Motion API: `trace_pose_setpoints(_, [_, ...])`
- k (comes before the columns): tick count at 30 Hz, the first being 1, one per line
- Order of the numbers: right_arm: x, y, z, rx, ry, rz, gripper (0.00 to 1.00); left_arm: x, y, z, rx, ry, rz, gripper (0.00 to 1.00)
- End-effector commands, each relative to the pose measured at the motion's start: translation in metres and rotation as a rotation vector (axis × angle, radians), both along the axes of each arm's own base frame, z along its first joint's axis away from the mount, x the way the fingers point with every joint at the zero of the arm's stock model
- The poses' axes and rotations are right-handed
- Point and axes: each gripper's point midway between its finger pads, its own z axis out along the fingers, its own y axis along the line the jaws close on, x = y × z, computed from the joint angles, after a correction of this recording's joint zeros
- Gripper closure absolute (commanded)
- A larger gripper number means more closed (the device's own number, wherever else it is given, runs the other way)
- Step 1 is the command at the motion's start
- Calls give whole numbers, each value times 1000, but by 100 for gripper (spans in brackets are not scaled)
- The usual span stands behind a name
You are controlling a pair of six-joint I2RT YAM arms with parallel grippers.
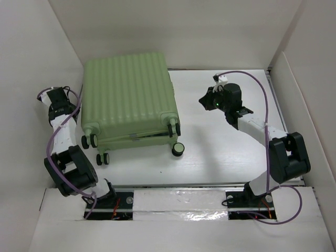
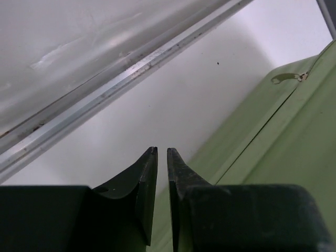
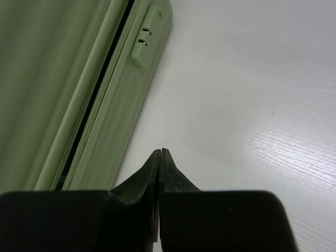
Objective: Pack the luggage
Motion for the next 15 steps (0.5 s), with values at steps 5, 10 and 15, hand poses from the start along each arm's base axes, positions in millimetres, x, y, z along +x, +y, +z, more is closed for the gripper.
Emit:
trace_pose_setpoints(5, [12,-3,11,13,-49,-25,100,11,-14,-32,-66,-4,-56,89])
trace_pose_setpoints(10, [17,-4,-4,-9,-21,-38,99,21,-75,-62,-145,-47,-146,90])
trace_pose_setpoints(15, [24,-12,-18,-70,7,-73,94,16,-150,-77,-260,-127,-248,91])
